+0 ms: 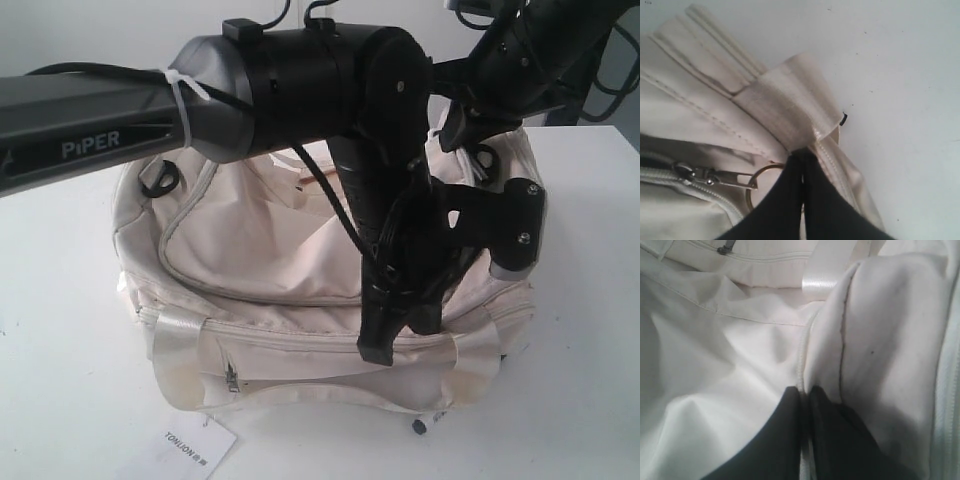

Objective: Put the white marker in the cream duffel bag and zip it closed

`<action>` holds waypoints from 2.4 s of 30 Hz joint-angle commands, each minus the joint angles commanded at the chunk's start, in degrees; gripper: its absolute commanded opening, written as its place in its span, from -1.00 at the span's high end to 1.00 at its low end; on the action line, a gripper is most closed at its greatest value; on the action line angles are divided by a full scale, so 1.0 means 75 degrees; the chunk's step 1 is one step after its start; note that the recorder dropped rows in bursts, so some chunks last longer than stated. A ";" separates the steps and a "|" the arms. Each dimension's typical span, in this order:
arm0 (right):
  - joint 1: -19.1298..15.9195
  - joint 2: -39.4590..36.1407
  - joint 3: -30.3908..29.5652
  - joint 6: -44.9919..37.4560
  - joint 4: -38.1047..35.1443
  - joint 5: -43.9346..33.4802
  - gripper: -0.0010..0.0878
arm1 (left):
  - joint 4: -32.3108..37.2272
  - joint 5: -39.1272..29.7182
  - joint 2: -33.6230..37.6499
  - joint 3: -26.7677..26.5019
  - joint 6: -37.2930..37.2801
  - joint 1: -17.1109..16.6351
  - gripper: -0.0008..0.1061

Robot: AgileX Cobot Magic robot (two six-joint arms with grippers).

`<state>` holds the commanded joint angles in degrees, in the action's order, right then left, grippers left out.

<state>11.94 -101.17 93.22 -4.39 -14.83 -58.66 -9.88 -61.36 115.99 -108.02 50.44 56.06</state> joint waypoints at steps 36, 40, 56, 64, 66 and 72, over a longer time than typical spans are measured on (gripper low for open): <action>0.0000 -0.0150 0.0000 0.0037 0.1440 0.1065 0.98 | 0.1406 -0.1147 0.0000 0.0000 -0.0697 0.0000 0.99; 0.0000 -0.0184 0.0000 0.0037 0.1440 0.1065 0.98 | 0.1515 -0.1147 0.0000 0.0000 -0.0797 0.0000 0.99; 0.0000 -0.0184 0.0000 0.0065 0.1618 0.1034 0.98 | 0.2387 -0.1147 0.0000 0.0000 -0.1510 0.0000 0.99; -0.0014 -0.0184 0.0000 0.0066 0.1618 0.1034 0.98 | 0.2809 -0.1147 0.0000 0.0000 -0.2157 -0.0066 0.99; -0.0015 -0.0184 0.0000 0.0066 0.1632 0.1034 0.98 | 0.2738 -0.1147 0.0000 0.0013 -0.2157 -0.0154 0.99; -0.0015 -0.0184 0.0000 0.0066 0.1640 0.1034 0.98 | 0.2683 -0.1147 0.0000 0.0013 -0.2527 -0.0380 0.99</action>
<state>11.83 -102.55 93.22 -3.89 -2.53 -50.91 10.24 -69.96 115.99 -107.92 31.49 53.21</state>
